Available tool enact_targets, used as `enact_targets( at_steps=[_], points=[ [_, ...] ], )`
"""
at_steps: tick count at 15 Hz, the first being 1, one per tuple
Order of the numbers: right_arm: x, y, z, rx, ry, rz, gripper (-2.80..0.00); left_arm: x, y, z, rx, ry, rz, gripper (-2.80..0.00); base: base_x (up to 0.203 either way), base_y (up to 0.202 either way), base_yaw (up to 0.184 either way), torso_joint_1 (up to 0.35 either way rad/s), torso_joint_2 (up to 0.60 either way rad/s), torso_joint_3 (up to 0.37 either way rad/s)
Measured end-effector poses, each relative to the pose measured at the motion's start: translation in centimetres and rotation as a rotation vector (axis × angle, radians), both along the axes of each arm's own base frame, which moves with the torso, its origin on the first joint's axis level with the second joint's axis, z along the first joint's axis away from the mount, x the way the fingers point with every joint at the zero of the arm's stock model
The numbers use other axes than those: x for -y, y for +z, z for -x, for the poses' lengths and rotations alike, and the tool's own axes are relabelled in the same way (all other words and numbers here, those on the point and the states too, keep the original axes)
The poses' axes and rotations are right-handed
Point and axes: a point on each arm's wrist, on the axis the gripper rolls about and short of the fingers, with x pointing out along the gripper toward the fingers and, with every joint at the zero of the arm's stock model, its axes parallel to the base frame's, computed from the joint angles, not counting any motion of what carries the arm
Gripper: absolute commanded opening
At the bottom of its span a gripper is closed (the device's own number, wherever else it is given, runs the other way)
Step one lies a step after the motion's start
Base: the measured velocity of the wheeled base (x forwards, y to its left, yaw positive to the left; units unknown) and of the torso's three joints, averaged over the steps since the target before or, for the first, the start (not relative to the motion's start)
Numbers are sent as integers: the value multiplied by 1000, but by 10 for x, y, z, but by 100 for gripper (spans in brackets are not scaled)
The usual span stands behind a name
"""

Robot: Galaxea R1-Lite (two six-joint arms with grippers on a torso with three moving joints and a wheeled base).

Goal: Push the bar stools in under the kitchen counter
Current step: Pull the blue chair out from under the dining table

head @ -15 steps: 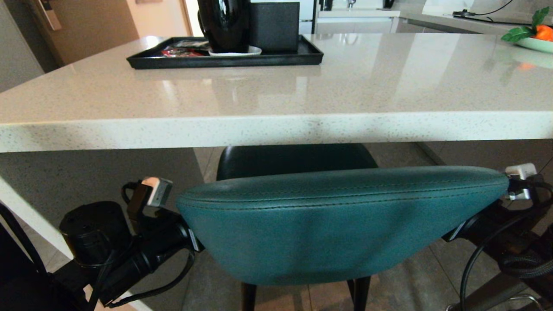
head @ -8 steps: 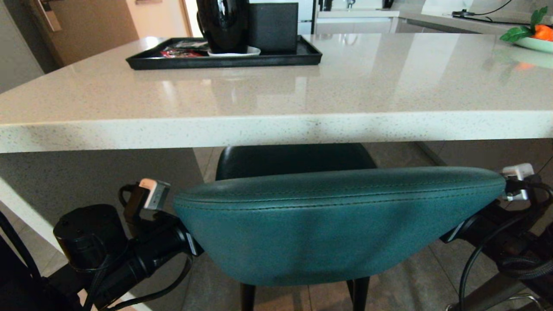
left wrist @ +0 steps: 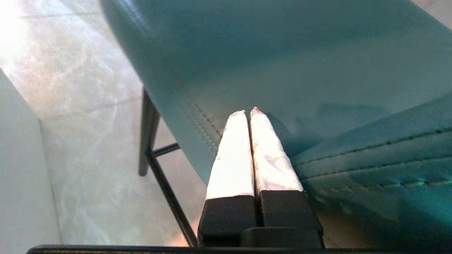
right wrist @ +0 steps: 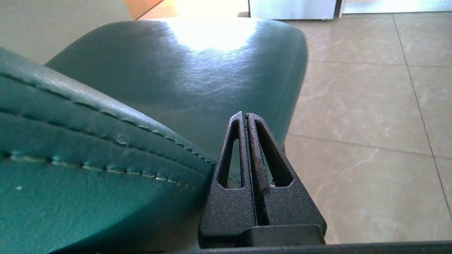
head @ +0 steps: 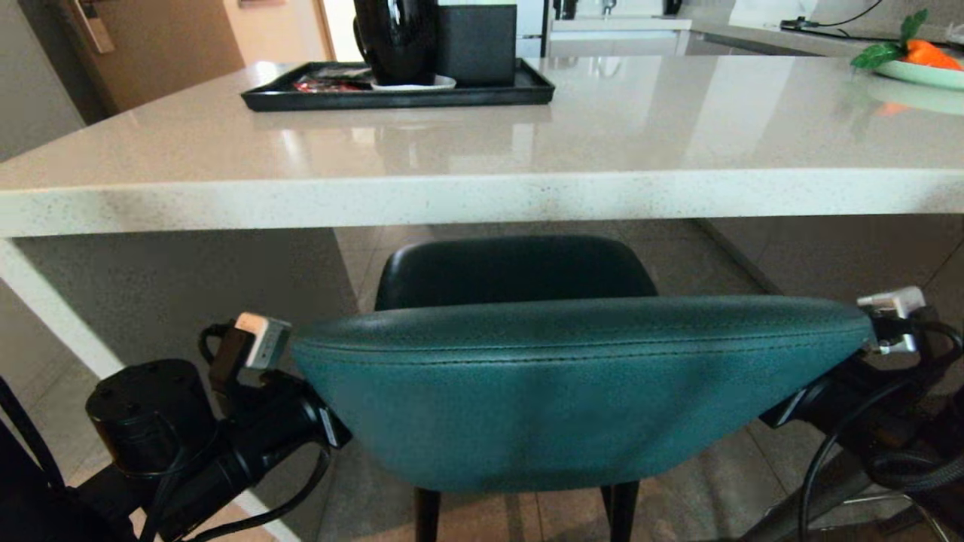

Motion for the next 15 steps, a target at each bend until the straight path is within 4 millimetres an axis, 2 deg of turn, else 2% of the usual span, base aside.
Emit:
enact_targets(
  at_steps=[7, 15],
  points=[
    [0, 0, 0, 0, -5, 2, -280, 0, 0, 0, -5, -3, -1, -280, -174, 0, -2, 1, 2, 3],
    [0, 0, 0, 2, -6, 1, -280, 0, 2, 2, 2, -5, 2, -280, 0, 0, 0, 0, 0, 0]
  ],
)
